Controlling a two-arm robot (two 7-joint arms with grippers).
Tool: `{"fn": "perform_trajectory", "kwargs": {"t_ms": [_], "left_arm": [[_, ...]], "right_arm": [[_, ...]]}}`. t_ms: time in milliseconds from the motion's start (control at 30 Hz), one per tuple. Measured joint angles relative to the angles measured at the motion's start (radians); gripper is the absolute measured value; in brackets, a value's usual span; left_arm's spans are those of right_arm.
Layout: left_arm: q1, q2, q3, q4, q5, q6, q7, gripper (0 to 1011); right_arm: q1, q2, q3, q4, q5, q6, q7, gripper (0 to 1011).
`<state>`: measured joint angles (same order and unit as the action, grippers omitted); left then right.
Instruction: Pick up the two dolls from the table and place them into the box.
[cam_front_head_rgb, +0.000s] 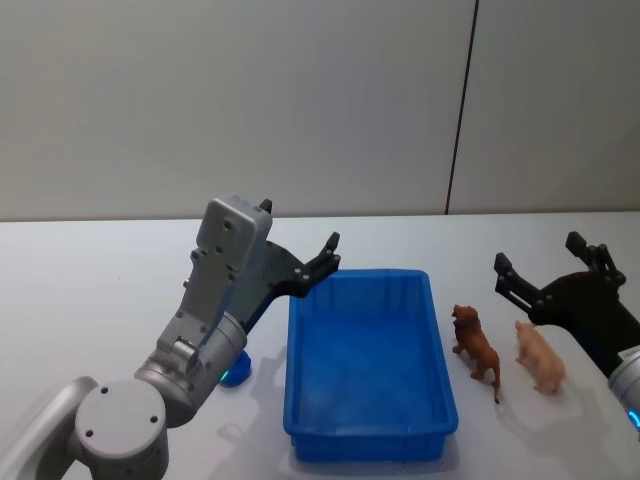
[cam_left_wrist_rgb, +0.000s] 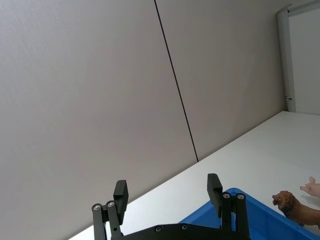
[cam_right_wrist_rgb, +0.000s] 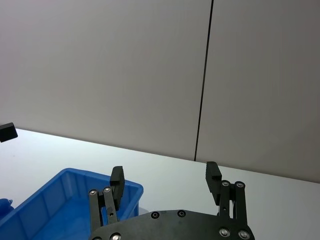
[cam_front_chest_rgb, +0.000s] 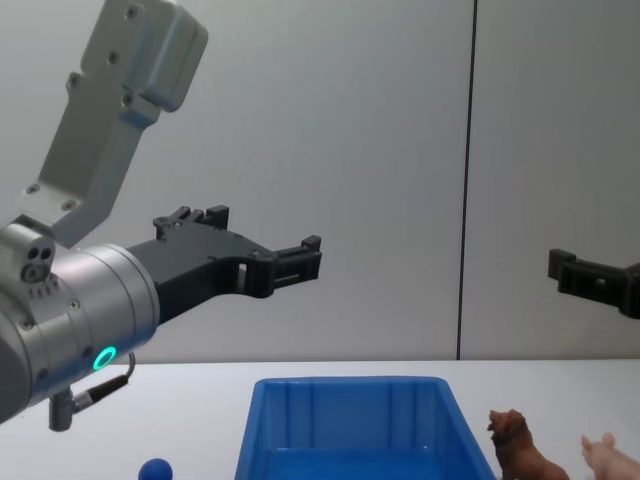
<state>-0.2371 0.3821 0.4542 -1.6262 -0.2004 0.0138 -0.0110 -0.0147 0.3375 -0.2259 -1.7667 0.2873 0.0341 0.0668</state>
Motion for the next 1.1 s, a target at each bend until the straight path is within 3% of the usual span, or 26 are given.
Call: {"fn": "perform_trajectory", "kwargs": {"t_ms": [767,1100], "left_arm": [[0.0,0.0,0.0,0.0,0.0,0.0,0.0,1001],[0.0,0.0,0.0,0.0,0.0,0.0,0.0,1001]], "right_arm": [[0.0,0.0,0.001,0.0,0.0,0.0,0.001,1001],[-0.006,0.022,0.019,0.007,0.028,0.007,0.023,1001]]}}
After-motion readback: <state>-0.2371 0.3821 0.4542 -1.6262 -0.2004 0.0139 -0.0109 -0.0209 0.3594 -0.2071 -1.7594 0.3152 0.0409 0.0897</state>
